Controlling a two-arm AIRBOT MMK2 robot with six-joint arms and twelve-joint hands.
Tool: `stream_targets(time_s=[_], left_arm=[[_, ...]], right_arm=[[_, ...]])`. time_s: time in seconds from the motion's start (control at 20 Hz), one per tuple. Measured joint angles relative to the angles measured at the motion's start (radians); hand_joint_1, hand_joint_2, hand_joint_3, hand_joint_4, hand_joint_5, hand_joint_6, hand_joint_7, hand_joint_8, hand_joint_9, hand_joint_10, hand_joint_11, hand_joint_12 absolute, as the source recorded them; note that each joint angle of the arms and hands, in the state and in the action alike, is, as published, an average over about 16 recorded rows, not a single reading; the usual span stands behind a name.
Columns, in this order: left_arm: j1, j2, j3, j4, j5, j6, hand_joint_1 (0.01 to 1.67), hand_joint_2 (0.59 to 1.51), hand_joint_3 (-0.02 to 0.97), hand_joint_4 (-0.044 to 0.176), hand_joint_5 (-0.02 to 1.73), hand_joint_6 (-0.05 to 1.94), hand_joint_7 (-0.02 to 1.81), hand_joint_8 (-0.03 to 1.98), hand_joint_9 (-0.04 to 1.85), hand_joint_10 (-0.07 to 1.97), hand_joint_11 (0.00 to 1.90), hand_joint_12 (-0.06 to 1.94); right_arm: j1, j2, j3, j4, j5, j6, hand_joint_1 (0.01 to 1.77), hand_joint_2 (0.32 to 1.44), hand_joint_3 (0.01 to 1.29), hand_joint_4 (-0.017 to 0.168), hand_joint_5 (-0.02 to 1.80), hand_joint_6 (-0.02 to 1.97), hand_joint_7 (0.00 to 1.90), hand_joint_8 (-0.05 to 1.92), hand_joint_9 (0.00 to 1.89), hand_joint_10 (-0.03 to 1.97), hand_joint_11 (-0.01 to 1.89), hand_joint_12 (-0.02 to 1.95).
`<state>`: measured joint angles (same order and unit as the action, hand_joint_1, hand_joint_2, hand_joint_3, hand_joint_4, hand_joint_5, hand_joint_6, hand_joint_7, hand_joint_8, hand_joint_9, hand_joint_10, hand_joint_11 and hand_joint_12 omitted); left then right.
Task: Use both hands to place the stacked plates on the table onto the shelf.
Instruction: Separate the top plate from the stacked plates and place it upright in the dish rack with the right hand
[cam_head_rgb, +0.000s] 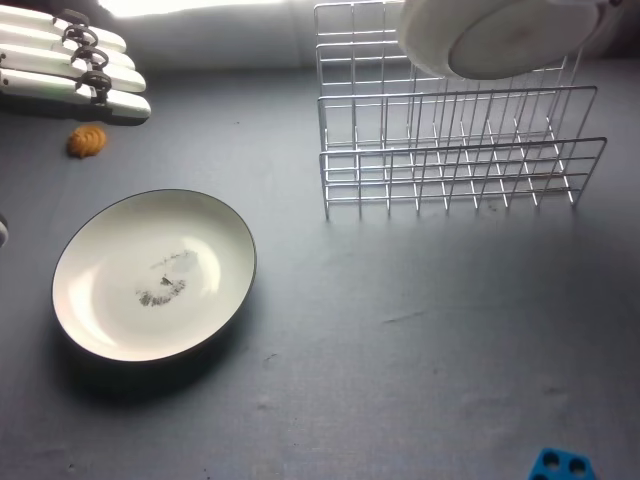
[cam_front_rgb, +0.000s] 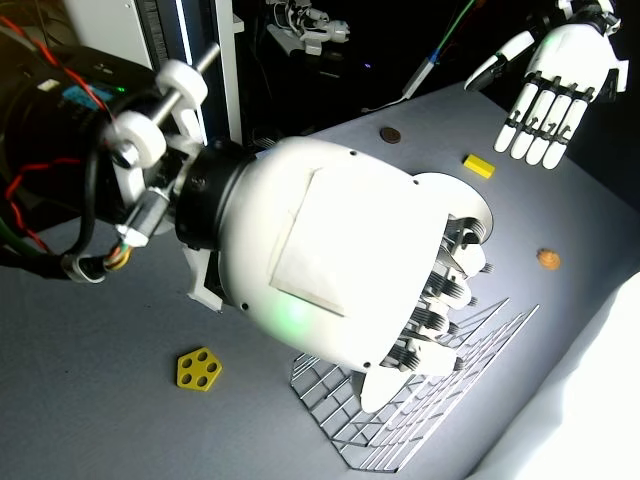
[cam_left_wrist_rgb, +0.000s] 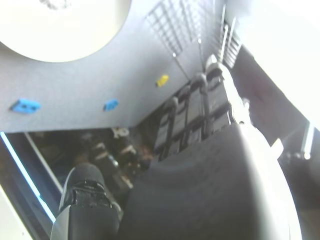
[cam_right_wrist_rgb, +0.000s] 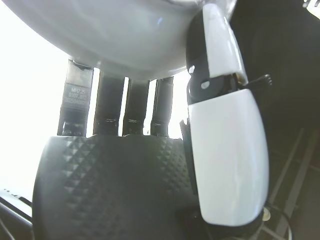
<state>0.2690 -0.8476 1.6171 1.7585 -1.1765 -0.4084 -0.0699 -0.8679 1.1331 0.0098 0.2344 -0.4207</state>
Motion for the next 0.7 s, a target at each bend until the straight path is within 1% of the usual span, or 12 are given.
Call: stream_targets(time_s=[0.3,0.7], left_arm=[[0.031,-0.019,0.011,-0.001,0.007,0.011,0.01,1.100,0.017,0.002,0.02,0.01,0.02,-0.01,0.02,0.01,0.02,-0.01],[0.123,-0.042,0.012,-0.022,0.043,0.048,0.01,1.102,0.017,0.002,0.02,0.01,0.02,-0.01,0.02,0.01,0.02,-0.01]], right_arm=[[-0.008,-0.028,0.049,-0.087,-0.015,0.130,1.19,1.07,0.01,0.004,0.87,1.13,0.91,1.05,1.00,0.61,0.67,1.39],[-0.015,-0.073,0.110,-0.225,-0.045,0.319,1.19,1.08,0.01,0.004,0.86,1.13,0.90,1.07,1.00,0.61,0.68,1.39]])
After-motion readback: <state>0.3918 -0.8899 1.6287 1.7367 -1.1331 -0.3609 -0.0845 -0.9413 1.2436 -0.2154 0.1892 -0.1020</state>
